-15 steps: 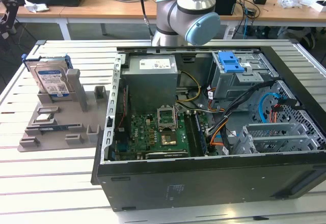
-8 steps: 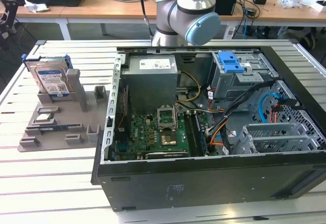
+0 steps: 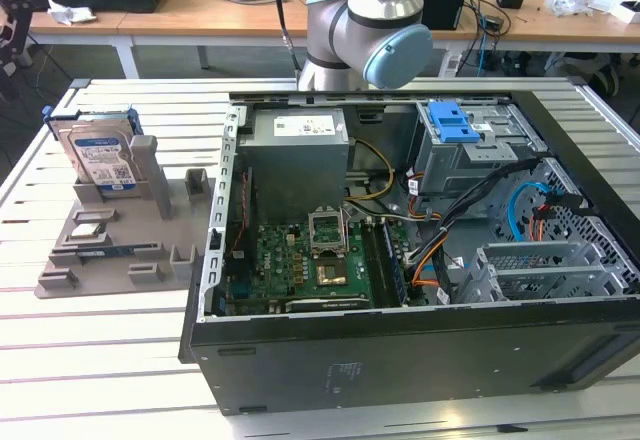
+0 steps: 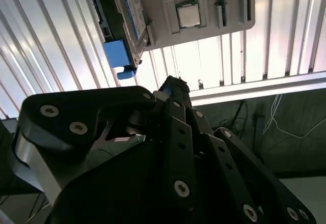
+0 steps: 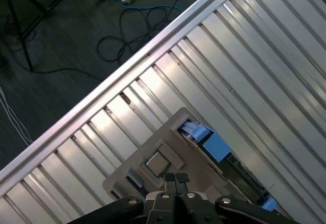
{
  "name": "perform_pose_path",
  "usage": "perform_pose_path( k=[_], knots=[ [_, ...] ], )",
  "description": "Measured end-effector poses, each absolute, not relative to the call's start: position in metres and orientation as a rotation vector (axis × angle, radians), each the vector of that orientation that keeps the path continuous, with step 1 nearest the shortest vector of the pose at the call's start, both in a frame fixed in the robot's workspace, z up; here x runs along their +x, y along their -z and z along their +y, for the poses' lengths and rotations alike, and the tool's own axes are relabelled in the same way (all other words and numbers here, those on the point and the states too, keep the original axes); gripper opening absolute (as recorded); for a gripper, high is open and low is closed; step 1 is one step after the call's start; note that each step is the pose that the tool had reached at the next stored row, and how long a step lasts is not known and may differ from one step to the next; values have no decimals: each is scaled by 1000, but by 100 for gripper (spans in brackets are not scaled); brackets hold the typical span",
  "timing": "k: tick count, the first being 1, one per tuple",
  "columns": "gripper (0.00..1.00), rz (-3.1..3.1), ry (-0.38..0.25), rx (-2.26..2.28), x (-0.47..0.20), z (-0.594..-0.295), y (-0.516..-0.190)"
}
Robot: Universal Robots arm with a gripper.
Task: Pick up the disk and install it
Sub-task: 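Pick up the disk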
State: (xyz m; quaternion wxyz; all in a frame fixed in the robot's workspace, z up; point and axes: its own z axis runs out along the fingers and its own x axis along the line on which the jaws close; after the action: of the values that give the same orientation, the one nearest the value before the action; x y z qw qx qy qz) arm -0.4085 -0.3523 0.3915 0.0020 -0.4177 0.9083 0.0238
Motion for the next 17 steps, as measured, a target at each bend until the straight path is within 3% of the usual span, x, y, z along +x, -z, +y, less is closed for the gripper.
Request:
perform_pose_path(
  k=[17],
  knots=[
    [11, 2705, -75, -1598, -408, -352, -391]
  ],
)
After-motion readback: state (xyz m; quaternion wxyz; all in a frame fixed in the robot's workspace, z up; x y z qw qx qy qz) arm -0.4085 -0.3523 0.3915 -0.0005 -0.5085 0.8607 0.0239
